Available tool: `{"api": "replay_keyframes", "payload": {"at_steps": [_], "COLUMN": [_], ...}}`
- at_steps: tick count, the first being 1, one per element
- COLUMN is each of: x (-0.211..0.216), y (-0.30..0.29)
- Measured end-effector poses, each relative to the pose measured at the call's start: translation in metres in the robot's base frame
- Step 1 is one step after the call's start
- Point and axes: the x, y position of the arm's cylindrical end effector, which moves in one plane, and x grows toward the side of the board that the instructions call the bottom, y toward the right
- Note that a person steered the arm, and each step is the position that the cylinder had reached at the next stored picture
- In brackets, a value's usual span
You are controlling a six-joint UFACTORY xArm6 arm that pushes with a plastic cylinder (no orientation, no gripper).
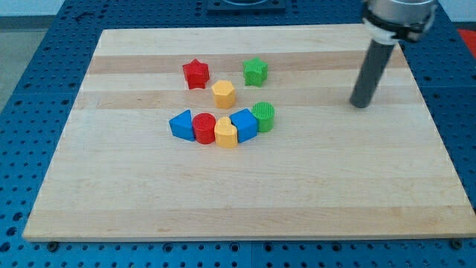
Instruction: Slide the green circle towards the bottom center
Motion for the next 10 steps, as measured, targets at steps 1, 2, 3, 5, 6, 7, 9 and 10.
{"api": "replay_keyframes", "payload": {"at_steps": [1,2,3,5,6,7,9,10], "x": [-0.002,0.003,-0.003,-0.001,0.008,0.023,0.059,0.059], "y": [-0.020,-0.073,-0.117,-0.147,-0.138,-0.118,-0.103,-0.117]}}
